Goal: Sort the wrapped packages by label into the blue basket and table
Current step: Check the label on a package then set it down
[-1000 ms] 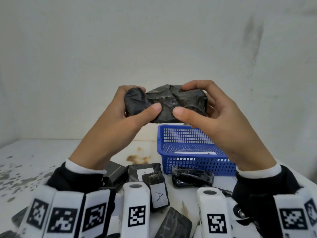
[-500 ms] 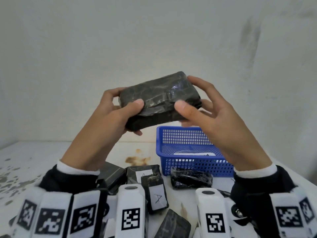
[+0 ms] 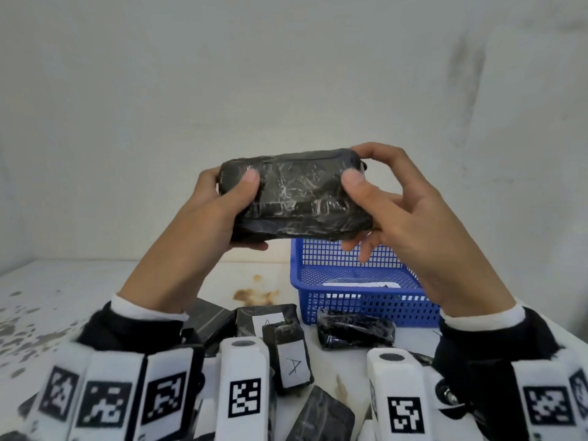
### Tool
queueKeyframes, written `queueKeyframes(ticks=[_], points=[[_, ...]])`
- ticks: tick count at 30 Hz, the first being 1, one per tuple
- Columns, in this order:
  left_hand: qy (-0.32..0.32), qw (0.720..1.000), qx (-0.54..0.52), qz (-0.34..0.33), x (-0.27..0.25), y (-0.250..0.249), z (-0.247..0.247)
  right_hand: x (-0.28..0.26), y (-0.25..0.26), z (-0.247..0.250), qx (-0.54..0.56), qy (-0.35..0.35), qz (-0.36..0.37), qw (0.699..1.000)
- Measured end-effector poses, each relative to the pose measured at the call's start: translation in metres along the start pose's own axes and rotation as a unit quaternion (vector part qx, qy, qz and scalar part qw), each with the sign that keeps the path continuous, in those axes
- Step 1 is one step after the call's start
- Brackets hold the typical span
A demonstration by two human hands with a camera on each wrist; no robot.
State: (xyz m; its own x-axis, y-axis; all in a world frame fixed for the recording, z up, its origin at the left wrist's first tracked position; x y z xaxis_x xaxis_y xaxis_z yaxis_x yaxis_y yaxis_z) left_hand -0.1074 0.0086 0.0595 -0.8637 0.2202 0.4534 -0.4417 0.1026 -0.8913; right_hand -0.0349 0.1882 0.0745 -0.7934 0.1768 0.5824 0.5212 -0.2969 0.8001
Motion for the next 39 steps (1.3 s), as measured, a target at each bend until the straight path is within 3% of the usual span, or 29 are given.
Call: queueKeyframes(ticks=[11, 20, 35, 39], points=[[0.018, 0.998, 0.059, -0.019, -0.006, -0.005, -0.011, -0.003, 0.004, 0.002, -0.012, -0.027, 0.008, 1.000], [0.014, 0.996, 0.081, -0.044, -0.006, -0.006, -0.011, -0.003, 0.004, -0.005, -0.058, 0.014, 0.029, 0.998], [0.004, 0.993, 0.112, -0.033, -0.006, -0.004, -0.012, -0.002, 0.003, -0.004, -0.101, -0.017, 0.057, 0.993], [0.049, 0.990, 0.133, -0.001, -0.007, 0.002, -0.018, -0.002, 0.007, -0.003, -0.108, -0.023, 0.078, 0.991]])
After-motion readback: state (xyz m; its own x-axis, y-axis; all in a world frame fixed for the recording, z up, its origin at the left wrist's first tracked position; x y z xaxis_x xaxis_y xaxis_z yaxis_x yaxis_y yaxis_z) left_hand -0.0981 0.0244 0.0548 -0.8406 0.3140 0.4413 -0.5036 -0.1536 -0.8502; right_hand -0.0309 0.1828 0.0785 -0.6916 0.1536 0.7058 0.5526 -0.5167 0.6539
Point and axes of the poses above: each hand's wrist, its own x-axis towards the middle knuckle, its own z-axis out of the back of the hand, y = z × x, the point moved 9 cm from there along x, towards the middle knuckle, and after that the axes turned 3 degrees about x, right-handed, at the moved point
